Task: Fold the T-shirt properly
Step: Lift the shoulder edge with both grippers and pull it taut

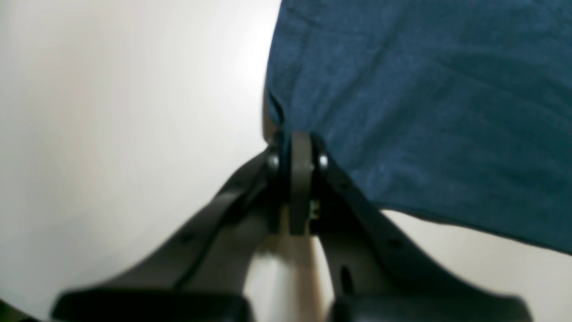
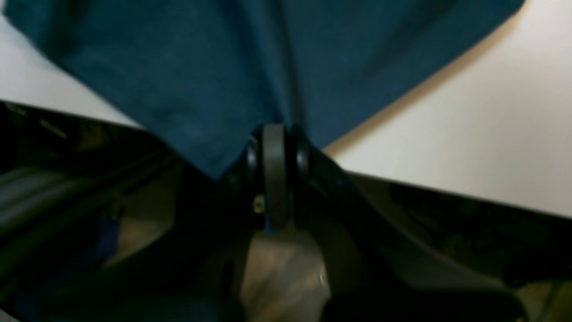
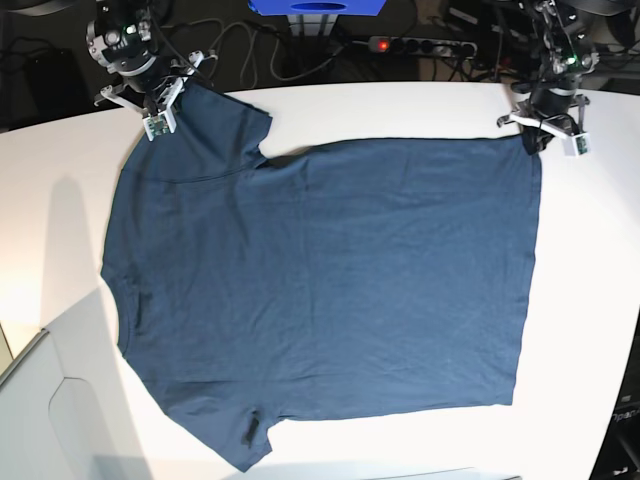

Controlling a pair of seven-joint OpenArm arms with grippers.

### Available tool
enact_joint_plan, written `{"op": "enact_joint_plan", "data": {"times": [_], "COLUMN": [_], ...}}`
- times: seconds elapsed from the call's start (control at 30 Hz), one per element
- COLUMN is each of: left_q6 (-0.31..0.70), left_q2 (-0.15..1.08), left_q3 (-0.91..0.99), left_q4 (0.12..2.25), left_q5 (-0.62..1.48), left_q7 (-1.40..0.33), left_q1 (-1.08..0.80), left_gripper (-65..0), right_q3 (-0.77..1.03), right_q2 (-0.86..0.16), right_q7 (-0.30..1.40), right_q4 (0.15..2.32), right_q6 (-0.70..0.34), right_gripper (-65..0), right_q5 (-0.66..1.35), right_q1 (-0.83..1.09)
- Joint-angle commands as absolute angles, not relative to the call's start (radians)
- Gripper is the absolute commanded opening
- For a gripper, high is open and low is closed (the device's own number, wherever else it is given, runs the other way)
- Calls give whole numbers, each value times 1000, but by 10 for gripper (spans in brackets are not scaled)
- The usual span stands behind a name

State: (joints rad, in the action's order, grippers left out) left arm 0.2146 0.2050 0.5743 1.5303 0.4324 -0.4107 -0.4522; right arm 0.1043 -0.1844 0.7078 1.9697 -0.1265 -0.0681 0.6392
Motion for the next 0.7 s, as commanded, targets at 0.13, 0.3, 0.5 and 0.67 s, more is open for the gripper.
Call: {"op": "enact_joint_plan", "data": {"times": [0.13,0.3,0.5,0.67], "left_q6": [213,213,211,206], "left_q2": [211,209,209,209], "left_q3": [582,582,582,582], "left_q4": [1595,1684,1778,1827], "left_q5": [426,426,426,426], "left_q7": [-424,-424,-429,-432], "left_q1": [-526,-576,-628,-653], "left_gripper": [-650,-650,-650,-650], "right_q3": [162,200,220,214], "right_q2": [-185,-185,-183,-165], "right_q7": [693,693,647,578], "right_q4": [2066,2100,2100,2100], "right_q6": [-131,-131,-131,-131], "right_gripper": [-650,-650,-650,-650], "right_q5": [-67,-67,-67,-67], "right_q1": [696,725,774,831]}}
